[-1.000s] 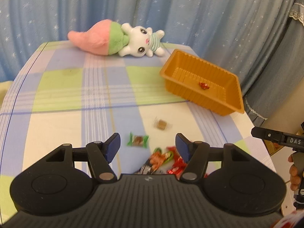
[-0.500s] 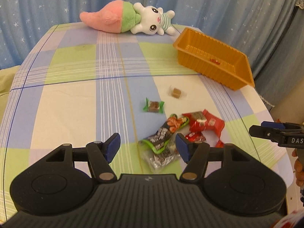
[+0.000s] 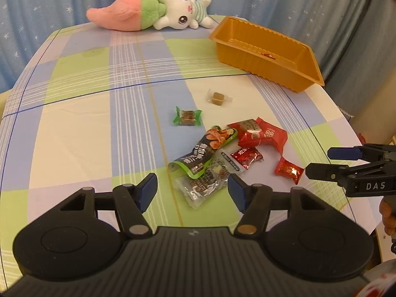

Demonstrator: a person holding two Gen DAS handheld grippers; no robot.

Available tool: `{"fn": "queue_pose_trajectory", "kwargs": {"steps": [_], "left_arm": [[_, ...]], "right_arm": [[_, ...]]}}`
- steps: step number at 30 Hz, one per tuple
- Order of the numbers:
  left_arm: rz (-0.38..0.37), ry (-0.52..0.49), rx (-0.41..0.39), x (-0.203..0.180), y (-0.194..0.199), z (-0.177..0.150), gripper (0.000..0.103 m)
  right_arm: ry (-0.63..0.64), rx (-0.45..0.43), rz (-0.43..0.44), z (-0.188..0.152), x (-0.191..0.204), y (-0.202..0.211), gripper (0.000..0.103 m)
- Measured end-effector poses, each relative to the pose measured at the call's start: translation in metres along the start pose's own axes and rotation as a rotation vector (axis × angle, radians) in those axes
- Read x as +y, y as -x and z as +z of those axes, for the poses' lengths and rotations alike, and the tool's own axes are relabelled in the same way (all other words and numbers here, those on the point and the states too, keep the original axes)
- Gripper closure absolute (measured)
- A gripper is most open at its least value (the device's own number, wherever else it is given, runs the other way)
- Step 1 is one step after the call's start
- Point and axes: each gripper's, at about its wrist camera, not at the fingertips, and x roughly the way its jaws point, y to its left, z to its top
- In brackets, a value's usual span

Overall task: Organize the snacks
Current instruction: 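Move both open grippers back toward the remaining snacks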

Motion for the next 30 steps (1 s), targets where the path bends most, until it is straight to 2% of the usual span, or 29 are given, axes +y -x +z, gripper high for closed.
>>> {"fn": "queue_pose_trajectory", "kwargs": {"steps": [13, 22, 30], "left_arm": [[-0.014, -0.07, 0.008, -0.01, -0.021, 0.013, 0.048], [-0.036, -0.118, 0.042, -0.012, -0.047, 0.027, 0.05], [-0.058, -0.156, 0.083, -0.018, -0.075, 0.041, 0.057]], "right_arm": [[0.016, 0.011, -0.027, -0.001, 0.0, -0.009, 0.02], [-0.017, 0.012, -0.052, 0.003, -0.011, -0.013, 0.02], [-0.058, 0.013, -0.085, 0.002, -0.022, -0.012, 0.02]]}}
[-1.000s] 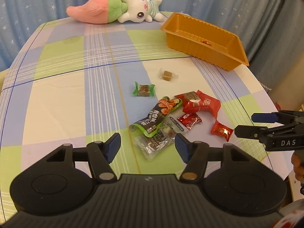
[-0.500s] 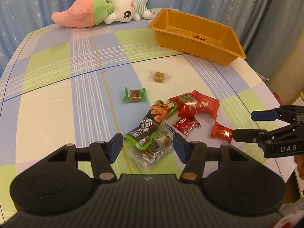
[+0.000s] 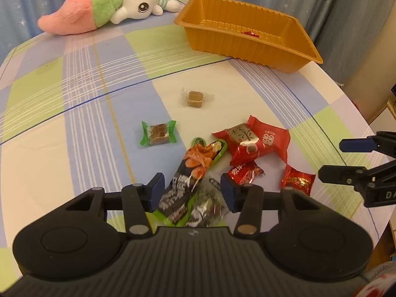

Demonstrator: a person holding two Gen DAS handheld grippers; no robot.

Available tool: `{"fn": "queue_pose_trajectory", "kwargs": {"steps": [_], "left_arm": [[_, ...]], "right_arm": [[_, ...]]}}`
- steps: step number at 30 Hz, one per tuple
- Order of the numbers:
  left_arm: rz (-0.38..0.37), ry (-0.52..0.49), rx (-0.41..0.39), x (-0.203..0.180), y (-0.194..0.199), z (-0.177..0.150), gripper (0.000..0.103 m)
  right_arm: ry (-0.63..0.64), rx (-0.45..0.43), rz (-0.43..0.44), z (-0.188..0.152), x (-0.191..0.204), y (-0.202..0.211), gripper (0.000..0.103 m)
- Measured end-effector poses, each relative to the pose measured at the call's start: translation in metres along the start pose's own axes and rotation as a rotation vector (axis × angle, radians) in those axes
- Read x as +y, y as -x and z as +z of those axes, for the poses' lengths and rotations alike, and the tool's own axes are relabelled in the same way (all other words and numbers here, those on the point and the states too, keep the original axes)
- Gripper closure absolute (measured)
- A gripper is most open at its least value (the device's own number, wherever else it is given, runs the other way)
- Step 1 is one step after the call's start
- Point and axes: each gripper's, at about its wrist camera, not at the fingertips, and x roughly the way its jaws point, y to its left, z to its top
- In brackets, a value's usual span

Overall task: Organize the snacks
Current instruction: 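Move both open grippers back toward the remaining snacks, then grasp the green-and-black sausage pack with the left gripper while the right grasps a red candy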

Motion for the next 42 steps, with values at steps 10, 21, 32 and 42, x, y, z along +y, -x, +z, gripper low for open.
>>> {"fn": "queue_pose_trajectory", "kwargs": {"steps": [10, 21, 32, 42], "left_arm": [[-0.028, -0.018, 0.044, 0.007, -0.021, 0.015, 0.064], [-0.058, -0.053, 0.039, 0.007, -0.022, 0.015, 0.076], [-0.049, -0.001, -0.039, 0.016, 0.011, 0.006, 0.077], [0.033, 0.121, -0.092, 0.049, 0.04, -0.004, 0.077]], "right_arm": [[-0.053, 0.006, -0.029, -0.001, -0.012, -0.001, 0.02], [-0.051, 0.007, -0.029, 0.003, -0.007, -0.006, 0.02], [-0.044, -0.029, 0.014, 0.016, 0.007, -0.006, 0.02], [0.023, -0.044, 0.107, 0.039, 0.04, -0.023, 0.043]]}}
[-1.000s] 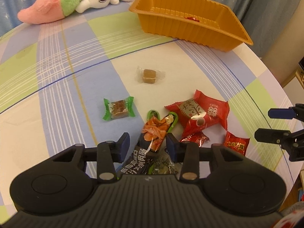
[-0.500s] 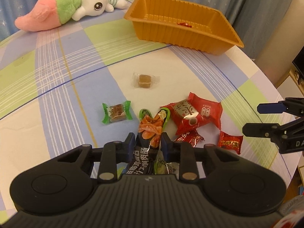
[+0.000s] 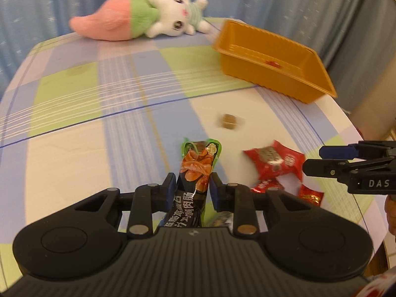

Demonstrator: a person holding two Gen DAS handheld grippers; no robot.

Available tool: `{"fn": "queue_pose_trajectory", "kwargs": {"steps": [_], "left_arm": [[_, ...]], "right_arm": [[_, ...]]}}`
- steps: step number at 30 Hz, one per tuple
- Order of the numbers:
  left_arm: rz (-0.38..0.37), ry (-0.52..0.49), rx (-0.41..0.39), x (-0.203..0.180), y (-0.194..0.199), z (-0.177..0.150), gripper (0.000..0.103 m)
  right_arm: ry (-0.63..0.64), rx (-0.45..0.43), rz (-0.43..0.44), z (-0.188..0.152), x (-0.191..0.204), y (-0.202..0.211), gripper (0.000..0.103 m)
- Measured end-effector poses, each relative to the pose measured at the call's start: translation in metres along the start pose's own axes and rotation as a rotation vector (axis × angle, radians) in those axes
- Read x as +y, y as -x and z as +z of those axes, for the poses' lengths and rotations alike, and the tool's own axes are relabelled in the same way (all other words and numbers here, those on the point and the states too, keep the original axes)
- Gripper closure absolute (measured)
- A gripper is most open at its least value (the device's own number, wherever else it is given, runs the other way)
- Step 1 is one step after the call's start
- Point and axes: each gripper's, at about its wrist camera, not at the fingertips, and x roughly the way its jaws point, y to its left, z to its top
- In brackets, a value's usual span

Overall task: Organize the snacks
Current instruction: 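Grasp the green-and-black sausage pack with the left gripper while the right grasps a red candy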

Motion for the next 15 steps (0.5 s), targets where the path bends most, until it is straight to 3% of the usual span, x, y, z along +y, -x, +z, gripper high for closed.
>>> {"fn": "queue_pose_trajectory", "kwargs": {"steps": [15], "left_arm": [[0.107, 0.149, -0.026, 0.052, 0.027, -0.018, 0.077]], "right_arm": [[-0.04, 0.131, 0.013, 0.028, 0.015, -0.059, 0.057]]}}
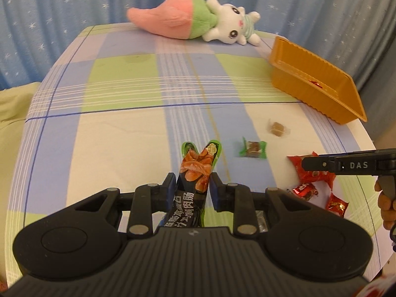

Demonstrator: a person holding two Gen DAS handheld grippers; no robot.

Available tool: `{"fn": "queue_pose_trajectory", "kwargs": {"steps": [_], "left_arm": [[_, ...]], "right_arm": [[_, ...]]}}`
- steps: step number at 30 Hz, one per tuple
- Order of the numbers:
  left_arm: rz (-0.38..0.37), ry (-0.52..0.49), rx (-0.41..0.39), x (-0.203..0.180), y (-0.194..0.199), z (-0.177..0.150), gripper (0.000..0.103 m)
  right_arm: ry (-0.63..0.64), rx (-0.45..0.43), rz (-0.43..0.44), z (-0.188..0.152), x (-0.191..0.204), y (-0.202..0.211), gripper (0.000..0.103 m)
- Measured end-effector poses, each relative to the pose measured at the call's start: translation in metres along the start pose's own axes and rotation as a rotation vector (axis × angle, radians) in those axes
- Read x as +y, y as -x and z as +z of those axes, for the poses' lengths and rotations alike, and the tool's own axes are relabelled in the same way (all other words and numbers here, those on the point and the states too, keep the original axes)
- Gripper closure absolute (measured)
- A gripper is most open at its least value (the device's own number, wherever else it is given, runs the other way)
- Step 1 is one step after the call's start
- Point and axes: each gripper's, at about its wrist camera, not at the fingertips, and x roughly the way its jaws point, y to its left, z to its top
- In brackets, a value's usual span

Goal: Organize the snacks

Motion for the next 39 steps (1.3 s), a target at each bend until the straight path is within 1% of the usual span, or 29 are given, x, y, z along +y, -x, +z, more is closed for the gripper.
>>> {"fn": "queue_pose_trajectory", "kwargs": {"steps": [4, 7, 8, 9, 14, 25, 32, 39], "left_arm": [[0.011, 0.01, -0.004, 0.005, 0.003, -0.001, 0.077], [0.016, 0.013, -0.006, 0.006, 0.004, -0.001, 0.077], [0.015, 0.014, -0.006, 0.006, 0.005, 0.0, 0.077], [0.015, 0.015, -0.007, 0.006, 0.005, 0.0, 0.077], [0.011, 0.007, -0.01, 0.002, 0.003, 0.003, 0.077], [-0.022, -0.033, -0.034, -0.021, 0.004, 0.019, 0.077], [-0.059, -0.077, -0.048, -0.049, 0.001, 0.031, 0.077], [-0.098, -0.128, -0.067, -0.085, -0.004, 0.045, 0.077]], "right_arm": [[0.003, 0.032, -0.023, 0.001, 0.003, -0.009, 0.063], [0.008, 0.045, -0.036, 0.001, 0.003, -0.014, 0.07], [0.009, 0.047, -0.033, 0.001, 0.003, -0.014, 0.076], [0.012, 0.048, -0.03, 0.001, 0.003, -0.014, 0.078], [0.036, 0.024, -0.021, 0.0, 0.004, -0.008, 0.079], [-0.01, -0.065, 0.029, 0.005, -0.006, 0.033, 0.079], [-0.07, -0.11, 0.019, 0.002, -0.032, 0.061, 0.079], [-0.132, -0.154, -0.005, 0.002, -0.067, 0.086, 0.079]]}}
